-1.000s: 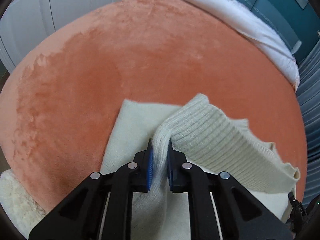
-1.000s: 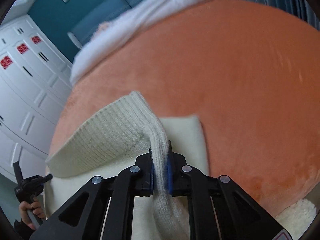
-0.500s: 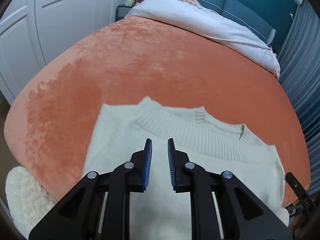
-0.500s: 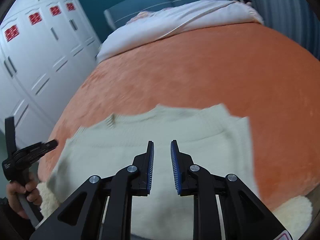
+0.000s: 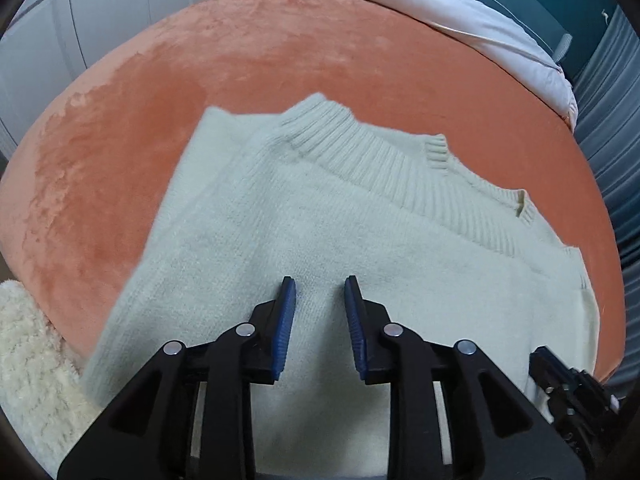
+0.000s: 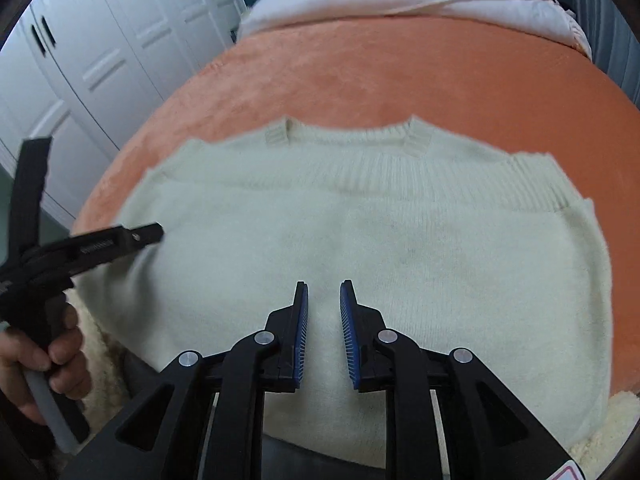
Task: Fold small clothes
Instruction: 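Grasp the folded bundle edge with both tools and lift it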
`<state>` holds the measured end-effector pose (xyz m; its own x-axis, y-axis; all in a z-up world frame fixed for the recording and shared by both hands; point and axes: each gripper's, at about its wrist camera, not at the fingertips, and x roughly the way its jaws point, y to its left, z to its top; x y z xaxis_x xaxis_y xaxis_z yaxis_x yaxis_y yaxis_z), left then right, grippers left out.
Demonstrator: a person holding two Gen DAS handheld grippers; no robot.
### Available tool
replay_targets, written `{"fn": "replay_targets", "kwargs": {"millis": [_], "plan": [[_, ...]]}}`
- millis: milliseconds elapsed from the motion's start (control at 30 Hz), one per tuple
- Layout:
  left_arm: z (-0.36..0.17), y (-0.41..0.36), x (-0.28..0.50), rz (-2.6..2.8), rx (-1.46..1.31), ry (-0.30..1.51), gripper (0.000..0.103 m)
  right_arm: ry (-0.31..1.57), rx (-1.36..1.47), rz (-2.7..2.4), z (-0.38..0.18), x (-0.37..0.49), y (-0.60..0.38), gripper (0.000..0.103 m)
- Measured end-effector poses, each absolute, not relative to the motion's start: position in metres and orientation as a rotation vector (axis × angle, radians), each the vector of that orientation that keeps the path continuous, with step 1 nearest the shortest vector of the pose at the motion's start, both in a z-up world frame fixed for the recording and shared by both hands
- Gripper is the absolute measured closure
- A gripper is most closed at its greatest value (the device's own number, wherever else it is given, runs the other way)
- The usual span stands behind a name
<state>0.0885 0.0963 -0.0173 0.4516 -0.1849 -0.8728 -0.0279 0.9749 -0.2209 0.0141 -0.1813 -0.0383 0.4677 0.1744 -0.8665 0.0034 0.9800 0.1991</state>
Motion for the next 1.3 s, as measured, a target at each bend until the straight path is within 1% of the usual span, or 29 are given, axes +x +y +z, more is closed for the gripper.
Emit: {"fn": "replay_targets", "kwargs": {"millis": [67, 133, 200, 333, 467, 567, 733, 833, 900, 967, 1033, 1067, 1133, 1300], "plan": [[-0.013, 0.101, 0.087, -0.098, -0.238, 1.089, 0.077, 1.056, 0.206, 0.1, -0.039, 0.013, -0.181, 0.085], [-0.004, 0.11, 0.081, -0.091, -0.268, 1.08, 0.078, 1.058, 0.246, 0.099, -0.026, 0.013, -0.181, 0.084], [0.005, 0.123, 0.074, -0.086, -0.303, 1.062, 0.078, 1.008, 0.289, 0.122, -0.008, 0.006, -0.184, 0.084], [0.011, 0.154, 0.059, -0.039, -0.356, 1.053, 0.076, 0.971, 0.303, 0.156, 0.014, 0.003, -0.178, 0.083], [0.01, 0.185, 0.044, -0.033, -0.461, 1.07, 0.074, 0.988, 0.299, 0.198, 0.013, 0.01, -0.157, 0.083], [0.003, 0.204, 0.03, -0.042, -0.55, 1.09, 0.067, 1.013, 0.273, 0.208, 0.004, 0.016, -0.141, 0.083], [0.0, 0.218, 0.015, 0.004, -0.56, 1.085, 0.065, 1.032, 0.261, 0.204, -0.004, 0.026, -0.127, 0.083], [-0.005, 0.227, 0.014, 0.051, -0.537, 1.087, 0.057, 1.014, 0.232, 0.187, 0.0, 0.026, -0.127, 0.083], [-0.012, 0.234, 0.015, 0.063, -0.554, 1.109, 0.057, 1.016, 0.226, 0.154, -0.001, 0.025, -0.134, 0.083], [-0.007, 0.238, 0.011, 0.033, -0.583, 1.087, 0.056, 1.023, 0.24, 0.114, -0.003, 0.023, -0.146, 0.083], [0.0, 0.235, 0.007, 0.001, -0.604, 1.07, 0.045, 1.023, 0.272, 0.08, -0.002, 0.021, -0.159, 0.083], [0.001, 0.233, 0.006, -0.013, -0.619, 1.064, 0.035, 1.022, 0.286, 0.072, -0.001, 0.021, -0.163, 0.083], [-0.002, 0.227, 0.006, -0.053, -0.631, 1.061, 0.03, 1.022, 0.315, 0.073, 0.0, 0.025, -0.165, 0.083], [-0.02, 0.213, 0.021, -0.044, -0.628, 1.085, 0.029, 1.032, 0.285, 0.081, -0.006, 0.049, -0.151, 0.083]]}}
